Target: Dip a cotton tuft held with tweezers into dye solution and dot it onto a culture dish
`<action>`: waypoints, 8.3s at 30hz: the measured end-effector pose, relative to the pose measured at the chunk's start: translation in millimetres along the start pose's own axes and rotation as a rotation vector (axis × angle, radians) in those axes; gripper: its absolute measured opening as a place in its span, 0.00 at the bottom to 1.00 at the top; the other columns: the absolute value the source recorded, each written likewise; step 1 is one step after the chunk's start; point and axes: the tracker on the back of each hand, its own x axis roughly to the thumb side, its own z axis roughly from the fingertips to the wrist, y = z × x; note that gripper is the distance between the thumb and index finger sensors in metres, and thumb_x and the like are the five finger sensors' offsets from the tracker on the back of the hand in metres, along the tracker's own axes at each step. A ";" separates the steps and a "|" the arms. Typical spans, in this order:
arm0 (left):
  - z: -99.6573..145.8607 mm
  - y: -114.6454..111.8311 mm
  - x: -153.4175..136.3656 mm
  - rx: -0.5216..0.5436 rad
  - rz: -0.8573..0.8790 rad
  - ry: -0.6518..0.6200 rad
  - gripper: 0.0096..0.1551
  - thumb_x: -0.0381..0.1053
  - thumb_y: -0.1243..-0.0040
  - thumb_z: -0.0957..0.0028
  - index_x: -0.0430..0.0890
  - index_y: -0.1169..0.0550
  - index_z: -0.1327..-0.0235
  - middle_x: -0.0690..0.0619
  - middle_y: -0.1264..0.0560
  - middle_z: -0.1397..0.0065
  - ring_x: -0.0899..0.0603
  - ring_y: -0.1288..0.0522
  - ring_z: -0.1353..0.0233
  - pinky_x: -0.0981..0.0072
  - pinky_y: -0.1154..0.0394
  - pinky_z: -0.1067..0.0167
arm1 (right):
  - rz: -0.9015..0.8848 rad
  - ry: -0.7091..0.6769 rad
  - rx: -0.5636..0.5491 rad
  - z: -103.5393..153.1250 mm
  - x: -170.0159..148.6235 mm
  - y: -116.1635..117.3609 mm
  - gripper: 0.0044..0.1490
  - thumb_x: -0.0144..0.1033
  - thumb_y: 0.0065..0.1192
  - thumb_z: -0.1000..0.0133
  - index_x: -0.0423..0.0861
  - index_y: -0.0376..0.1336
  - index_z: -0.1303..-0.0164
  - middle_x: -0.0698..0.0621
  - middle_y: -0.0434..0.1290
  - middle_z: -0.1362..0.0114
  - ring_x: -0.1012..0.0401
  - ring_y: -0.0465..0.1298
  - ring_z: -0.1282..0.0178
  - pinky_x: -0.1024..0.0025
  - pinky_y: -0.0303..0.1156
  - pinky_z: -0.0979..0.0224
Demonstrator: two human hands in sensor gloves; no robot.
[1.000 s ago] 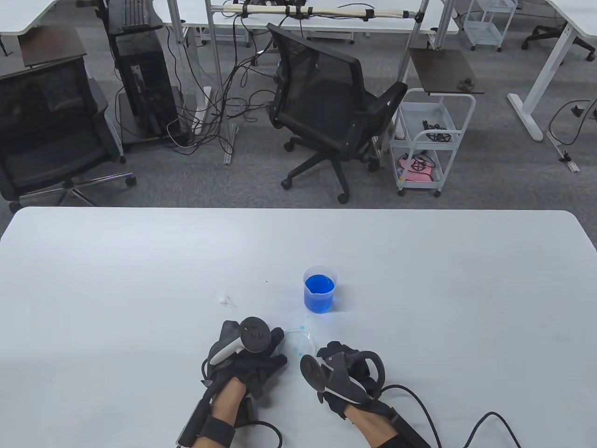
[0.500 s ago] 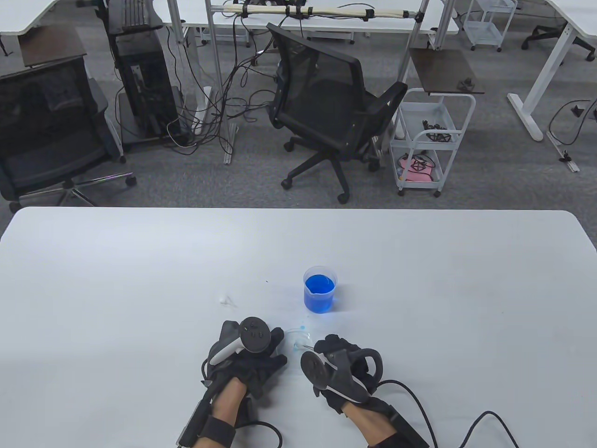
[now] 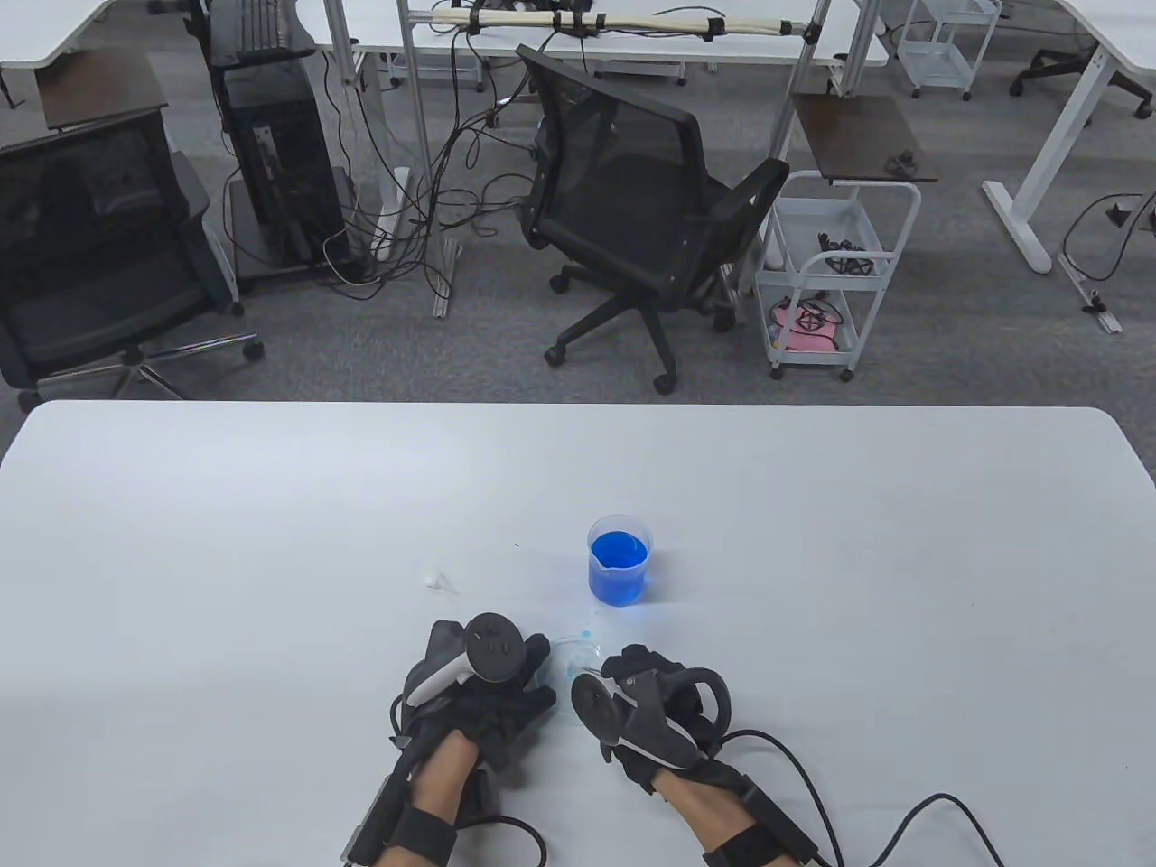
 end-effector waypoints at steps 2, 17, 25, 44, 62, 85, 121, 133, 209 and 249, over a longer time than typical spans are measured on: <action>-0.2 0.0 0.0 -0.001 0.001 0.000 0.41 0.59 0.48 0.34 0.52 0.51 0.15 0.35 0.62 0.12 0.24 0.66 0.20 0.19 0.64 0.34 | -0.015 0.011 -0.026 -2.7 -1.4 -5.4 0.24 0.35 0.77 0.65 0.34 0.84 0.68 0.34 0.86 0.55 0.60 0.82 0.76 0.68 0.82 0.76; -0.4 -0.9 0.5 -0.002 0.003 0.001 0.41 0.59 0.48 0.34 0.52 0.52 0.15 0.35 0.63 0.12 0.24 0.66 0.20 0.19 0.64 0.34 | 0.062 -0.019 0.044 -2.5 7.3 14.0 0.24 0.35 0.77 0.65 0.34 0.84 0.68 0.35 0.86 0.55 0.60 0.82 0.76 0.68 0.82 0.76; -0.9 -0.7 1.3 -0.006 -0.002 0.004 0.41 0.59 0.48 0.33 0.51 0.52 0.15 0.34 0.63 0.12 0.23 0.66 0.20 0.19 0.64 0.34 | -0.028 0.048 -0.052 -5.5 -9.4 -14.0 0.24 0.35 0.77 0.65 0.33 0.84 0.68 0.34 0.86 0.55 0.60 0.82 0.76 0.68 0.82 0.76; -1.5 -0.7 2.0 -0.012 -0.001 0.008 0.41 0.59 0.49 0.33 0.51 0.52 0.15 0.34 0.63 0.12 0.23 0.66 0.20 0.19 0.64 0.34 | 0.011 0.044 -0.001 -5.6 -12.4 0.8 0.24 0.35 0.77 0.65 0.33 0.84 0.68 0.34 0.86 0.56 0.60 0.82 0.76 0.68 0.82 0.76; -1.1 0.4 1.6 -0.018 -0.004 0.018 0.41 0.59 0.48 0.33 0.51 0.52 0.15 0.34 0.63 0.12 0.24 0.66 0.20 0.19 0.64 0.34 | 0.058 0.032 0.054 -3.7 -11.8 16.1 0.24 0.35 0.77 0.65 0.34 0.84 0.68 0.34 0.86 0.56 0.60 0.82 0.76 0.68 0.82 0.76; -1.6 1.6 1.3 -0.019 -0.003 0.019 0.41 0.59 0.48 0.33 0.51 0.52 0.15 0.34 0.63 0.12 0.24 0.66 0.20 0.19 0.64 0.34 | 0.062 0.027 0.052 5.4 -13.5 8.6 0.24 0.35 0.77 0.65 0.33 0.84 0.68 0.34 0.86 0.56 0.60 0.82 0.76 0.68 0.82 0.76; -2.0 0.5 2.3 -0.022 -0.007 0.022 0.41 0.59 0.49 0.33 0.51 0.52 0.15 0.34 0.63 0.12 0.23 0.66 0.20 0.19 0.64 0.34 | 0.026 -0.022 0.031 6.1 4.5 5.1 0.25 0.35 0.77 0.65 0.33 0.84 0.68 0.34 0.86 0.56 0.60 0.82 0.76 0.68 0.82 0.76; -2.4 0.5 2.4 -0.022 -0.006 0.022 0.41 0.59 0.49 0.33 0.51 0.52 0.15 0.34 0.63 0.12 0.23 0.66 0.20 0.19 0.64 0.34 | 0.022 -0.007 0.023 5.4 0.3 2.7 0.24 0.35 0.77 0.65 0.33 0.84 0.68 0.34 0.86 0.56 0.60 0.82 0.76 0.68 0.82 0.76; -2.2 1.2 1.7 -0.023 -0.005 0.024 0.41 0.59 0.49 0.33 0.51 0.53 0.15 0.34 0.63 0.12 0.23 0.66 0.20 0.19 0.64 0.34 | -0.024 0.047 0.008 8.3 -19.1 -11.6 0.25 0.35 0.77 0.65 0.33 0.84 0.68 0.34 0.86 0.56 0.60 0.82 0.76 0.68 0.82 0.76; -1.6 0.6 2.2 -0.025 -0.002 0.025 0.41 0.59 0.49 0.33 0.51 0.53 0.15 0.35 0.63 0.12 0.24 0.66 0.20 0.19 0.64 0.34 | 0.109 -0.005 0.076 1.5 -7.9 18.7 0.24 0.35 0.77 0.65 0.33 0.84 0.68 0.34 0.86 0.56 0.60 0.82 0.76 0.67 0.82 0.76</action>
